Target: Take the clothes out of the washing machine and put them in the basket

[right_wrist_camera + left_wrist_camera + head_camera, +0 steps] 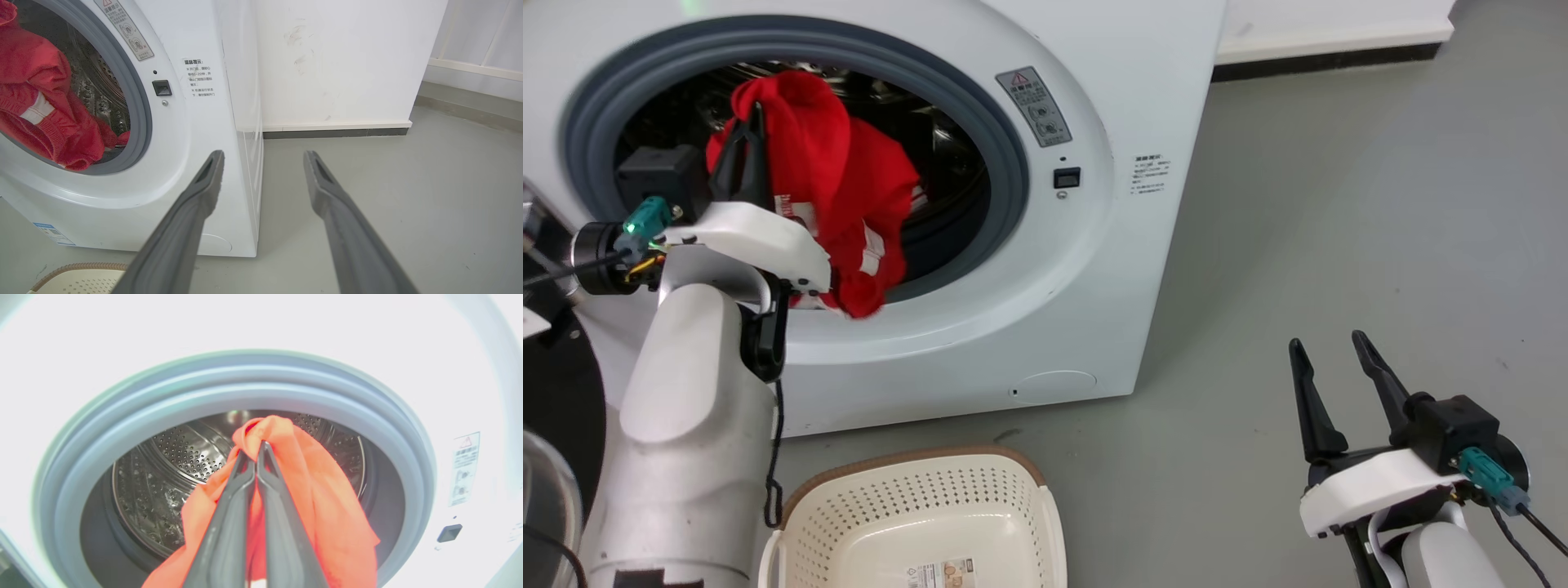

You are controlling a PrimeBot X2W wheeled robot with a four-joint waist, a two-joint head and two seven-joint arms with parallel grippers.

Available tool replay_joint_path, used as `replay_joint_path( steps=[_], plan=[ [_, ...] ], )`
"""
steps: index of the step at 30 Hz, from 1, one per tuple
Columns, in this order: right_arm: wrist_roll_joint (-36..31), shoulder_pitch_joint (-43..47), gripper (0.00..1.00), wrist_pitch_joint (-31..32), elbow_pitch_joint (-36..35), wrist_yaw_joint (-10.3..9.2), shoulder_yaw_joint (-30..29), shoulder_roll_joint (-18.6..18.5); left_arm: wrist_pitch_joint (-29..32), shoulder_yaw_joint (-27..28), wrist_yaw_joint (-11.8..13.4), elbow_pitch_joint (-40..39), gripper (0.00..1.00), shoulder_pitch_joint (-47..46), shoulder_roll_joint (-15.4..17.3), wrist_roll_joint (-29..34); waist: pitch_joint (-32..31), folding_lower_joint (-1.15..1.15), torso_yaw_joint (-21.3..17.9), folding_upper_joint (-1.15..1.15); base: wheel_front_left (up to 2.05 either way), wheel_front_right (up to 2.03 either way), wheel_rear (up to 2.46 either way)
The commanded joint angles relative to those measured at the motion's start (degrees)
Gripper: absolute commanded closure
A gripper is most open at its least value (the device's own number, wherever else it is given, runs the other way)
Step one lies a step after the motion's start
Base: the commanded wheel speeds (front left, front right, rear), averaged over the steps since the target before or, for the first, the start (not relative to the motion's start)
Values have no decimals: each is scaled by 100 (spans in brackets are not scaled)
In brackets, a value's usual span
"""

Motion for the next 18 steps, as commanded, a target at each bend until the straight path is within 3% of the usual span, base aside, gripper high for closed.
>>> replay_joint_path(
  steps=[1,8,18],
  plan=[
    [-19,83,0,8,-35,-4,-23,3,-26,11,5,-154,100,120,-33,-6,-84,2,97,0,0,0,0],
    [-31,268,0,104,-172,-4,-91,3,-23,100,-6,-1735,100,887,-279,-65,-254,2,264,0,0,0,0],
    [-77,489,0,233,-337,-4,-168,3,281,38,255,-4186,100,2570,-466,-106,-392,2,397,0,0,0,0]
  ],
)
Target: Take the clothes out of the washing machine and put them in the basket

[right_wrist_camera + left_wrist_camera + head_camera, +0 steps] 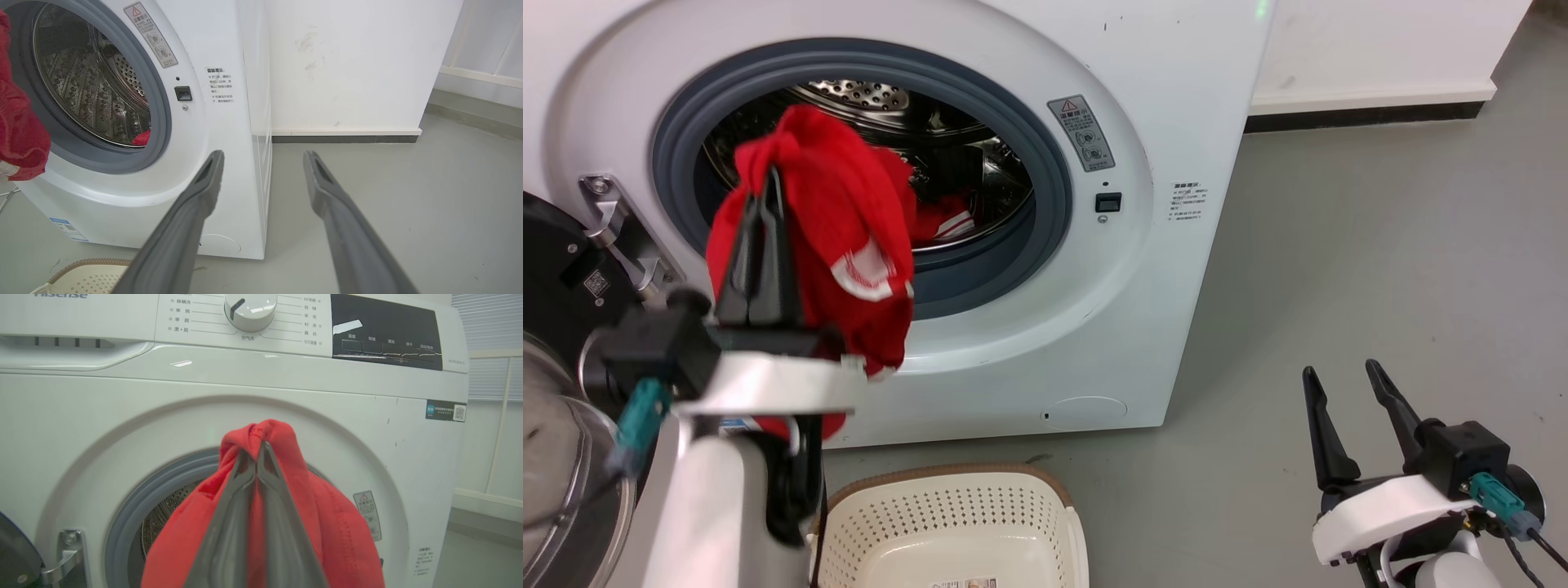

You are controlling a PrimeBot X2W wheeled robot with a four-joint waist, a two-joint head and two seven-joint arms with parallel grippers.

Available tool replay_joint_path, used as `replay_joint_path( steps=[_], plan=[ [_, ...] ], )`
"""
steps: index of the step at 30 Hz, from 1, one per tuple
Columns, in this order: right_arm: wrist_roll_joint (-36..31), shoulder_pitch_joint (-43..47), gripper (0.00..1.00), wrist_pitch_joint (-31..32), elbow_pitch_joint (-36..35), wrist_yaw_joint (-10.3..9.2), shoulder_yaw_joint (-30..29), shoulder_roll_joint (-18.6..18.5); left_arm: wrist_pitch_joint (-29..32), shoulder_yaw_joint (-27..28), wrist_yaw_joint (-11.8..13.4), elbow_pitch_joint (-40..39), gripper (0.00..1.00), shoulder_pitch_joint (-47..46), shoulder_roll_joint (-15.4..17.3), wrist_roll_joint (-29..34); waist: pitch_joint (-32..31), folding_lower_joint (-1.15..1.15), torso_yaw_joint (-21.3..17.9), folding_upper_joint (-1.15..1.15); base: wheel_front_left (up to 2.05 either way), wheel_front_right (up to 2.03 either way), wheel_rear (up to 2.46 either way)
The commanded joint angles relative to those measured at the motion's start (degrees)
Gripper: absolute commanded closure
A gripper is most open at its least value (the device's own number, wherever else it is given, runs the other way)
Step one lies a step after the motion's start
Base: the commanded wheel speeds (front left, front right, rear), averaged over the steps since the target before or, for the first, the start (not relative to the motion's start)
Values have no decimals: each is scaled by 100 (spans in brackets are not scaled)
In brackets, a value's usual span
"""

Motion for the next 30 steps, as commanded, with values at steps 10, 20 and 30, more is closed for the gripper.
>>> replay_joint_path(
  steps=[10,20,30],
  plan=[
    [-108,139,0,117,-188,-4,-61,5,402,-206,398,-607,100,1984,-251,-207,47,1,79,0,0,0,0],
    [-86,-79,0,143,-313,-4,15,4,131,-566,234,1502,100,2042,-338,-436,512,1,89,0,0,0,0],
    [110,-605,0,-31,-212,-4,252,5,-137,-563,-32,4165,100,566,-236,-489,1628,1,-257,0,0,0,0]
  ],
)
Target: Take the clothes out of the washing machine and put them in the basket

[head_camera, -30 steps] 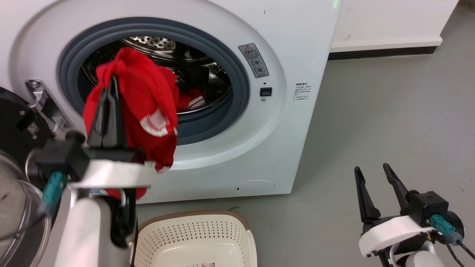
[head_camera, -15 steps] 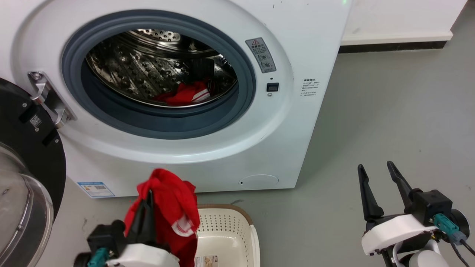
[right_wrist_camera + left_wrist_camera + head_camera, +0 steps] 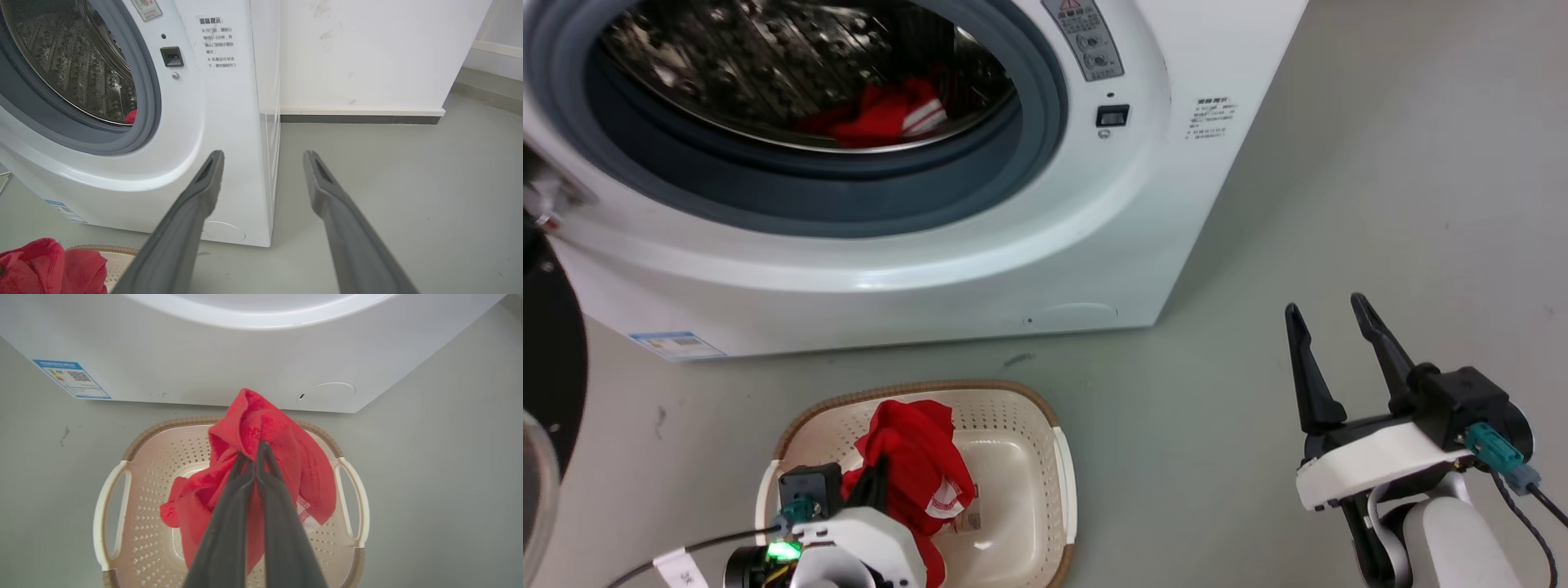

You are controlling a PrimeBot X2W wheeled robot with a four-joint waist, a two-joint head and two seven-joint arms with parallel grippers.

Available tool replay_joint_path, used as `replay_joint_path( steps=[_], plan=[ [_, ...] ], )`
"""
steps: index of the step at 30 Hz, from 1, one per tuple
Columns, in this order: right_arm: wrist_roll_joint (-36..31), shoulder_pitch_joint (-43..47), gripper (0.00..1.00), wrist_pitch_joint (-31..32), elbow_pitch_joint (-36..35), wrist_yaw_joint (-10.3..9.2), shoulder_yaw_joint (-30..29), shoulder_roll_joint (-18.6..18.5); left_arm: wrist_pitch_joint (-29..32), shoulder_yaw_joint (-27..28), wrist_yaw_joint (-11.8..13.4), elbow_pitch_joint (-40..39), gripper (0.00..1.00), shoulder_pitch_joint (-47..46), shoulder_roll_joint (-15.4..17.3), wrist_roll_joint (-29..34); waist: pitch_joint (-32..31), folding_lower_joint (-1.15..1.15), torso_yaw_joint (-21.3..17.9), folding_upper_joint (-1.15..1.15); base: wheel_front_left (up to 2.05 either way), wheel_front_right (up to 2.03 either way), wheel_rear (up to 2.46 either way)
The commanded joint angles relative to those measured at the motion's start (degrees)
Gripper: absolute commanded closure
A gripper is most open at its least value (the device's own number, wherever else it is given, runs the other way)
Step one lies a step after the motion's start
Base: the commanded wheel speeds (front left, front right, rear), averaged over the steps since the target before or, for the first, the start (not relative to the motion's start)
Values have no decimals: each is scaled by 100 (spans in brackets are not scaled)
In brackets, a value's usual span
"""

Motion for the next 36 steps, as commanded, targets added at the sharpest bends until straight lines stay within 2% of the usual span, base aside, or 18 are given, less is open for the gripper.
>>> replay_joint_path(
  steps=[1,7,15,26,27,28,29,30,36],
  plan=[
    [45,-94,0,-25,6,-4,14,6,-34,16,-21,67,100,-107,16,-29,347,-1,-164,0,0,0,0],
    [112,-444,0,-161,128,-4,129,7,-94,89,-27,1431,100,-1027,104,-83,988,-1,-326,0,0,0,0],
    [131,-822,0,-262,212,-4,232,7,-47,148,-9,2638,100,-1962,256,-179,1702,-1,-452,0,0,0,0],
    [166,-1075,0,-313,286,-4,336,7,33,228,6,3261,100,-2360,343,-358,2159,-1,-561,0,0,0,0],
    [160,-1084,0,-314,299,-4,324,7,31,230,0,3280,89,-2365,332,-371,2151,-1,-552,0,0,0,0],
    [143,-1081,0,-317,321,-4,309,7,11,236,3,3294,60,-2352,316,-389,2116,-1,-535,0,0,0,0],
    [125,-1076,0,-318,350,-4,295,7,-10,249,10,3302,8,-2322,299,-416,2070,-1,-518,0,0,0,0],
    [101,-1067,0,-319,389,-4,283,7,-28,243,5,3313,0,-2274,276,-428,1991,-1,-495,0,0,0,0],
    [-67,-827,0,-318,556,-4,215,5,-136,238,-95,3345,0,-1957,98,-528,1245,-1,-278,0,0,0,0]
  ],
)
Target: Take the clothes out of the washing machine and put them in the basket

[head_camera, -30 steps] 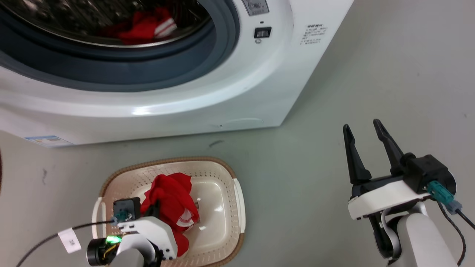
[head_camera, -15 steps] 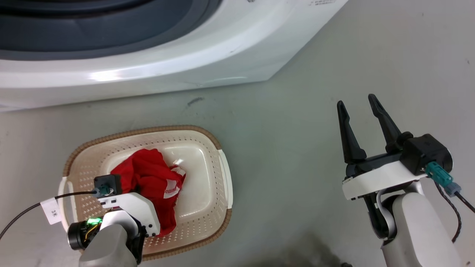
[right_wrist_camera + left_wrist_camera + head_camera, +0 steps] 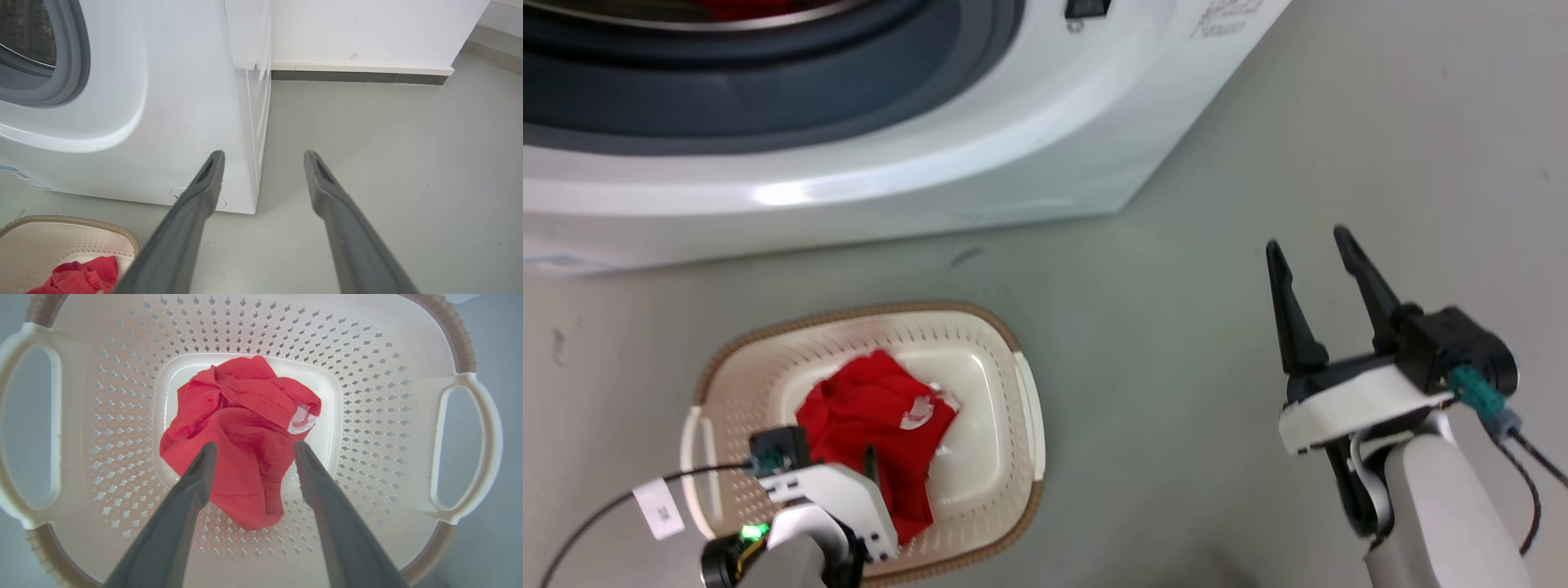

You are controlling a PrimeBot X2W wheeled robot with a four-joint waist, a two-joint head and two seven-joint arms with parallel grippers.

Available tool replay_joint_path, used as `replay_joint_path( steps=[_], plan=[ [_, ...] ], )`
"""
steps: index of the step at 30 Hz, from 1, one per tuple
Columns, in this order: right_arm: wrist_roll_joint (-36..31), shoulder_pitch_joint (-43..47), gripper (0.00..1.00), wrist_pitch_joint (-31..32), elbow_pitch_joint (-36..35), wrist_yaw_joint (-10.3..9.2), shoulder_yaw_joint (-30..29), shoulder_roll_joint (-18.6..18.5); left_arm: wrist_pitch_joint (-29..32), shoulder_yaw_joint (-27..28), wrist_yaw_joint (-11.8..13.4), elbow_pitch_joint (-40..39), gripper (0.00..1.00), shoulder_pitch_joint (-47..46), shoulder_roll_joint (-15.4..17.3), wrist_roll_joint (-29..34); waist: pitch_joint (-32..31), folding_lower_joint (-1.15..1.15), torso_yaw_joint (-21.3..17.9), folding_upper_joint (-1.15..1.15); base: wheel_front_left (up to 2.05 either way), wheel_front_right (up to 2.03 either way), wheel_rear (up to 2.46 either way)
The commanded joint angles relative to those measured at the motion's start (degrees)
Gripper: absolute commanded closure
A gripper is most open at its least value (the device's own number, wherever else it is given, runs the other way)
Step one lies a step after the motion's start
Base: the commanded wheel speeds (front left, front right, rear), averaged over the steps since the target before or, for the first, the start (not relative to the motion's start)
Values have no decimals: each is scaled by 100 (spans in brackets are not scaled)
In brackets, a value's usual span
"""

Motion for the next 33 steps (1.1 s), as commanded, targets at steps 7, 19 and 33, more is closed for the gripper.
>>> replay_joint_path(
  steps=[7,19,33],
  plan=[
    [-232,460,0,17,30,-4,-213,3,-92,22,-40,-575,0,608,-129,25,-1263,-1,370,0,0,0,0],
    [-289,1019,0,301,-381,-4,-420,3,-85,297,83,-3121,0,1633,-216,622,-2120,-1,606,0,0,0,0],
    [-326,1236,0,496,-854,-4,-562,4,-86,475,78,-5490,0,1569,-272,1254,-2298,-1,580,0,0,0,0]
  ],
)
